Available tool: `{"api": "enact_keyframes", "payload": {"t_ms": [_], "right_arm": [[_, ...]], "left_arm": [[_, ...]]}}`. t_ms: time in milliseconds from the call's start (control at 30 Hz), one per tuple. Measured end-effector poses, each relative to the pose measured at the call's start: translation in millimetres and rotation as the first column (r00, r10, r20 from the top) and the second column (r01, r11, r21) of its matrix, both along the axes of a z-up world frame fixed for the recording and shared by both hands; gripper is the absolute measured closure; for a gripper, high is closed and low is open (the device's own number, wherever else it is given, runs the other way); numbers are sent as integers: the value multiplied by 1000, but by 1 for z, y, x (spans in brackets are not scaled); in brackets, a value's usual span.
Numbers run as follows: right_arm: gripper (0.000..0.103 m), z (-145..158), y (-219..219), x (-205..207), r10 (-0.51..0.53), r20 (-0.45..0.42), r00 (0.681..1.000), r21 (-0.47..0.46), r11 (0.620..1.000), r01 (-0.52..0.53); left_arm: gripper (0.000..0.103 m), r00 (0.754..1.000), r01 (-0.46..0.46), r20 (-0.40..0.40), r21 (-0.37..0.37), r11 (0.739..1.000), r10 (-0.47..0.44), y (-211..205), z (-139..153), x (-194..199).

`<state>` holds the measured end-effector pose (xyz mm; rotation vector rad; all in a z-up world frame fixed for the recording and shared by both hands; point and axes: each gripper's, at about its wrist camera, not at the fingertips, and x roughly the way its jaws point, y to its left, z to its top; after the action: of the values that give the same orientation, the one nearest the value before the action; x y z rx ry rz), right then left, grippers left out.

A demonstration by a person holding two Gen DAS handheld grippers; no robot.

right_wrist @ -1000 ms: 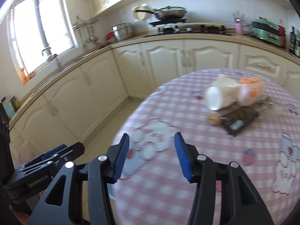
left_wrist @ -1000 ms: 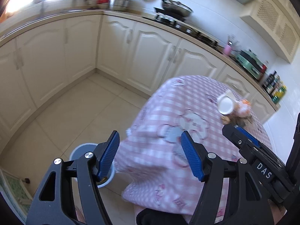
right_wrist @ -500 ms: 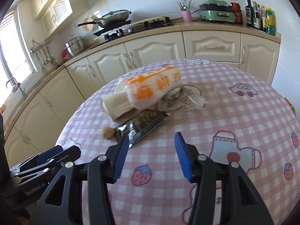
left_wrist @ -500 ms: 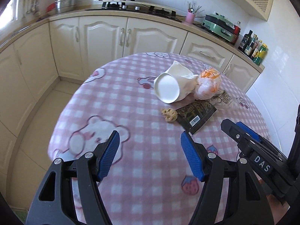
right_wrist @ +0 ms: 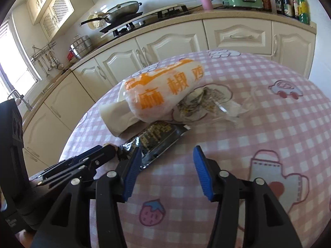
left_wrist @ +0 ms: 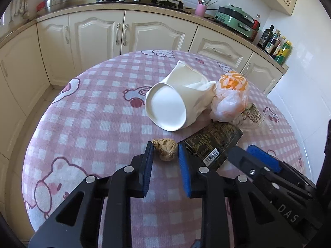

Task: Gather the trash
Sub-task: 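Grasp the walnut with the left tool while the right tool grasps the black wrapper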

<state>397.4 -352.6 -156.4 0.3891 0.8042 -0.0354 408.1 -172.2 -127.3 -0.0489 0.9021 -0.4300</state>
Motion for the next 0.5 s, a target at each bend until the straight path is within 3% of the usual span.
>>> {"api": "enact_keyframes", "payload": {"t_ms": [133, 400, 467, 500], "right_arm": [[39, -1, 9, 11, 5, -14, 1000, 1, 1000, -5], [33, -2, 28, 38, -28, -38, 999, -75, 997, 25], [39, -2, 30, 40, -29, -40, 999, -90, 996, 26], [56, -3, 30, 41, -26, -40, 999, -90, 996, 23]], "left_arm": [[80, 999, -31, 13, -41, 999, 32, 17, 3, -4], [80, 996, -85, 13, -59, 995, 86, 46, 4, -5], [80, 996, -90, 9, -65, 994, 91, 52, 4, -6], [80, 996, -91, 9, -65, 994, 92, 54, 5, -8]]}}
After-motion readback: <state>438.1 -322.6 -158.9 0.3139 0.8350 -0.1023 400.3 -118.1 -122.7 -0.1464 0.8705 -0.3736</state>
